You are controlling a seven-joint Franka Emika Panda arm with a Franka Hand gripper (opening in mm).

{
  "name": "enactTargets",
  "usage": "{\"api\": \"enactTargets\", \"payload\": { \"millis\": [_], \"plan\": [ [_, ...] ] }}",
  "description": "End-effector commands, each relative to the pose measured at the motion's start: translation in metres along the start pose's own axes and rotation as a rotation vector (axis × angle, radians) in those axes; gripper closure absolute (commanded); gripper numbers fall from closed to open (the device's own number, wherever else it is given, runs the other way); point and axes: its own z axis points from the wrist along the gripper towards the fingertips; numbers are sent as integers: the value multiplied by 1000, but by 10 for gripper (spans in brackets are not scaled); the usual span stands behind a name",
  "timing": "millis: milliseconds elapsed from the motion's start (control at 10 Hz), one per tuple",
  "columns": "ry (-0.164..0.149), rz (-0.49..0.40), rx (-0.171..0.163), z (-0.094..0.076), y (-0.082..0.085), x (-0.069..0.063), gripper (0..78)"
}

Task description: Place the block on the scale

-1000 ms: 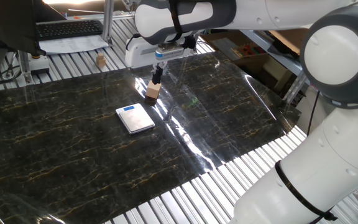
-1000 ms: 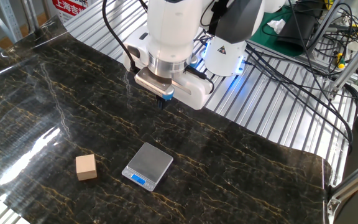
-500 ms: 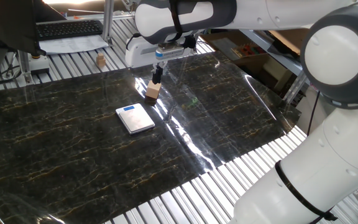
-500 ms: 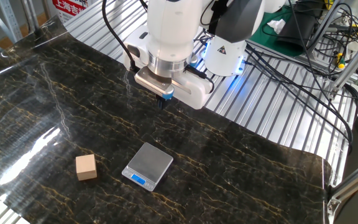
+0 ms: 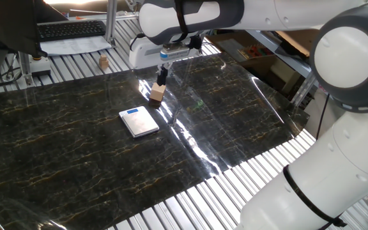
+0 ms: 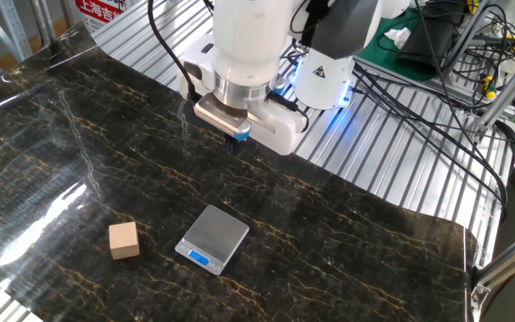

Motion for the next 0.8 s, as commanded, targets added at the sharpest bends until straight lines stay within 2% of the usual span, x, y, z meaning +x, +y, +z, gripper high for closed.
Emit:
{"api": "enactTargets", "payload": {
  "millis": [100,800],
  "plan": [
    [-3,1,-2,-3,-1,0,776],
    [-3,2,-1,-3,-1,0,776]
  ]
}}
